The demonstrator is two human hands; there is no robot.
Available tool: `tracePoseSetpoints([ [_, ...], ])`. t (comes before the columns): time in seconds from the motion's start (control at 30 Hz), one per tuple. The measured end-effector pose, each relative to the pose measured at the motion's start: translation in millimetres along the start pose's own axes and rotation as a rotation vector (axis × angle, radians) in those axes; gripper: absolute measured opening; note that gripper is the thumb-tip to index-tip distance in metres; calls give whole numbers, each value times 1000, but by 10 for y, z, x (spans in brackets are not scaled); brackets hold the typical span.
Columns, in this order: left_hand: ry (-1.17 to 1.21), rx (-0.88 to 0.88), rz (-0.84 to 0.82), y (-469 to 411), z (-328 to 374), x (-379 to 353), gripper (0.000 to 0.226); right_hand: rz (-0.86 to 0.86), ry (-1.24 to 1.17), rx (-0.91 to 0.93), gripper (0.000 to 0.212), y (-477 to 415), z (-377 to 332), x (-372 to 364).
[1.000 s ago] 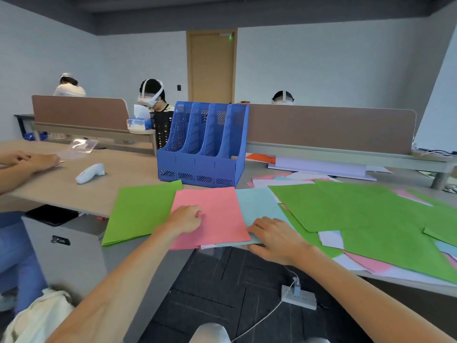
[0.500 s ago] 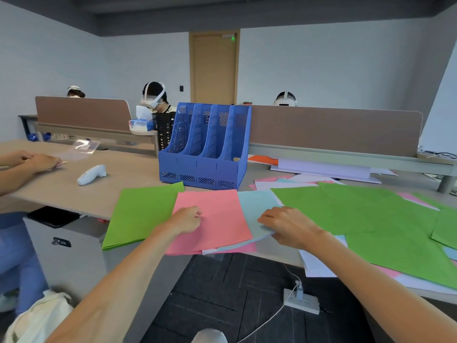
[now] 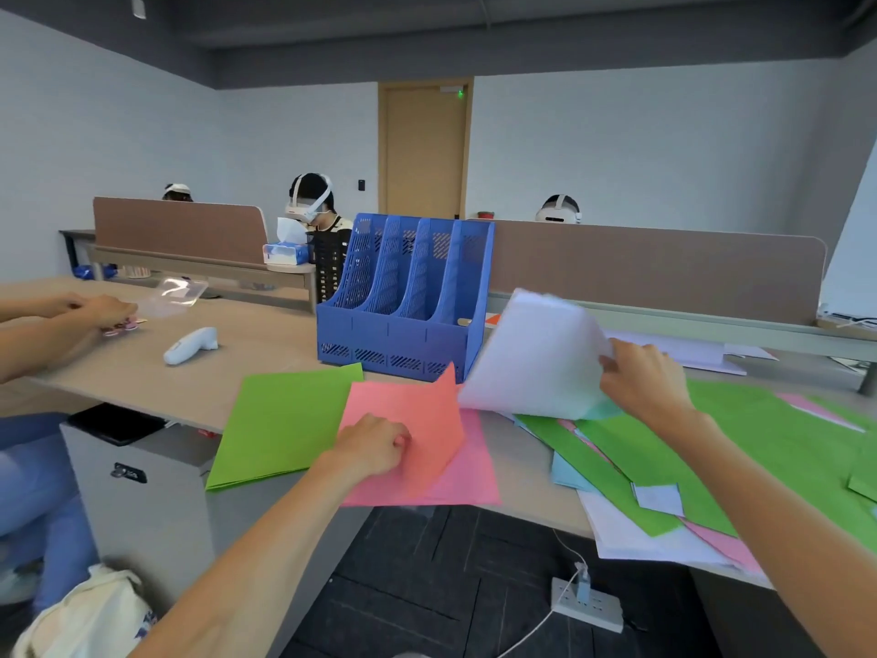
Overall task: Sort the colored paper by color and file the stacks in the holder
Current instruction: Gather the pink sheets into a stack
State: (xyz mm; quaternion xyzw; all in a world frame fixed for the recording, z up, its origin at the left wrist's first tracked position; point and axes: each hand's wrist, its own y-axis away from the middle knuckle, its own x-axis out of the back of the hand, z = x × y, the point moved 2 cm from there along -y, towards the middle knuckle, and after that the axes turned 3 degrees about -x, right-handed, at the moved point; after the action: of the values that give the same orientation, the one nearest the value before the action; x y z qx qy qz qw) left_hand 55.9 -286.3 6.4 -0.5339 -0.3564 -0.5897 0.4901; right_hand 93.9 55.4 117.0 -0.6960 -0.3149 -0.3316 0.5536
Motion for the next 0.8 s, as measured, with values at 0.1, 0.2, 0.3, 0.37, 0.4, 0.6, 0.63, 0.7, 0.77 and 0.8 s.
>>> tracePoseSetpoints([
  [0.1,-45,-6,-7,5,25,-8,48,3,-129,-109,11,-138,152,167],
  [0.2,-24,-11,-7,5,18,-4,47,73,-229,-129,17,-227,172,364],
  [0.3,-16,-11,-19,1,28,7,45,169,-267,-82,23,-210,14,514],
  [0.37,-2,-7,-35,-2,18,18,44,256,-210,38,20,-98,-162,511],
  [0.4,26,-3,-42,-17,-6,19,45,293,-168,134,13,-7,-258,464],
  [0.6,393,55,-79,-99,-192,53,42,143,185,823,41,680,-623,-209],
  [0.63,500,88,-72,-100,-223,55,44,95,245,885,43,759,-625,-341],
  [0.7,604,139,-75,-80,-231,87,44,32,297,940,45,872,-628,-485],
  [0.77,616,171,-51,-80,-229,110,37,12,325,966,43,942,-659,-509],
  [0.8,600,201,-2,-83,-241,128,33,13,348,975,43,962,-686,-502],
])
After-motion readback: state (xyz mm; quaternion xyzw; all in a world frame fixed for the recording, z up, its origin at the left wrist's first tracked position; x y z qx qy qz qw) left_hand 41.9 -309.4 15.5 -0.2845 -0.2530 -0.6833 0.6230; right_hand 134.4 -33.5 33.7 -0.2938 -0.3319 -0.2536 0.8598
